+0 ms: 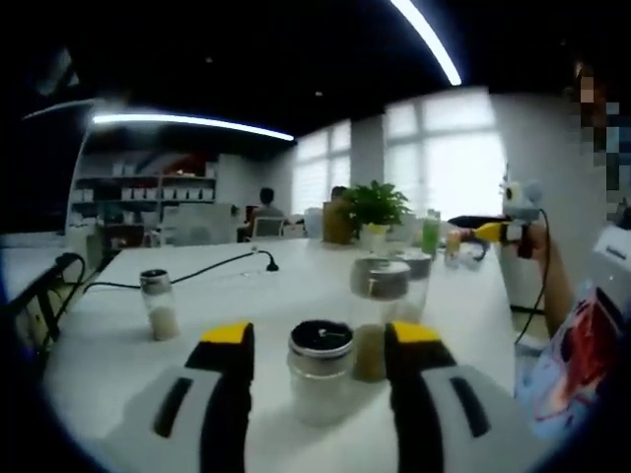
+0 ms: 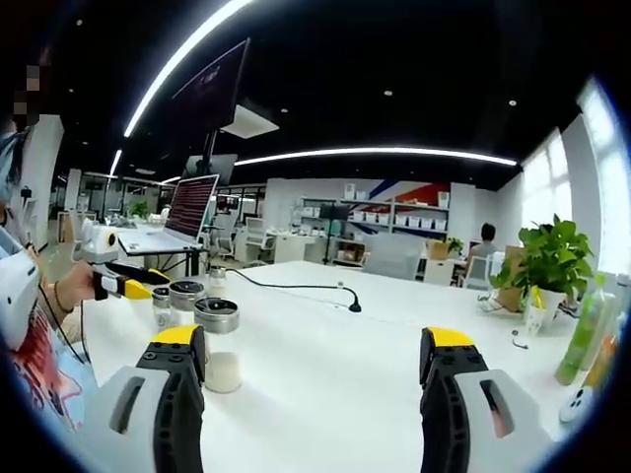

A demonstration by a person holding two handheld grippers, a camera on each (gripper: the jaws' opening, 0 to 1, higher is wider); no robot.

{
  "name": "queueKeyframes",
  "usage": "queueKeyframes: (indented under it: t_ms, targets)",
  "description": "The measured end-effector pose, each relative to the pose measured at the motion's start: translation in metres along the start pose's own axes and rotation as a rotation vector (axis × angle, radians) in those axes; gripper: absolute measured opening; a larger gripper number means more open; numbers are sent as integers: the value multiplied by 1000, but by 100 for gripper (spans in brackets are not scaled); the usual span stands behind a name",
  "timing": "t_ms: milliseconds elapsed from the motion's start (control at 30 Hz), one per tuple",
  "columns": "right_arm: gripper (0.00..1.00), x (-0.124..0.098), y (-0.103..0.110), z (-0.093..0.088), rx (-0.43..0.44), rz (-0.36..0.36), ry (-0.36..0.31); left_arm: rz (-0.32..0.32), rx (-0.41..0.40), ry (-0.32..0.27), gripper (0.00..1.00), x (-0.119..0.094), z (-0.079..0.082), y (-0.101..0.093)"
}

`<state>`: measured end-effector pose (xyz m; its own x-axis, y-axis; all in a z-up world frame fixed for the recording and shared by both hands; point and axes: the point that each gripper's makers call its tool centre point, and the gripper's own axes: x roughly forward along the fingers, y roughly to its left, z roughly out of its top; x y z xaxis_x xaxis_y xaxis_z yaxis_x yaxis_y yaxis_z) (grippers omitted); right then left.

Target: Rotate the seasoning bottle until the label or dispensing opening points toward the visible target arrow and the bottle remains upright within the marked orientation range

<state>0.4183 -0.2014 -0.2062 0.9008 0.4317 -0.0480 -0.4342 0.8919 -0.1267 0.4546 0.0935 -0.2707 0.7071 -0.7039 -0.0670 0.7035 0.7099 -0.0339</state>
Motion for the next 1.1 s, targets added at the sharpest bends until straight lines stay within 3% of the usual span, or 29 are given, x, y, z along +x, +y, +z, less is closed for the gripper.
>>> queueKeyframes:
  t_ms: [100, 300, 400, 533, 667, 800, 933, 1100]
  targets:
    - [93, -1, -2, 1, 4, -5, -4, 35, -28, 10, 55, 0, -2, 2]
    - [92, 0, 0, 1, 7, 2, -9, 74, -10, 18, 52, 1, -5, 2]
    - [92, 0, -1, 1, 7, 0, -7, 92, -31, -7, 49, 3, -5, 3]
    - [92, -1, 0, 3, 6, 1, -12, 144, 4, -22, 47, 3, -4, 4]
    - [92, -1, 1, 2, 11, 3, -7, 160, -36, -69, 45, 4, 2, 6]
    - [92, -2, 0, 3, 11, 2, -11, 179, -23, -59, 45, 7, -1, 4]
    - [92, -2, 8, 8, 62, 52, -41, 173, -26, -57, 44, 10, -5, 3]
    - [92, -2, 12, 9, 57, 68, -45, 191, -33, -66, 43, 11, -5, 7]
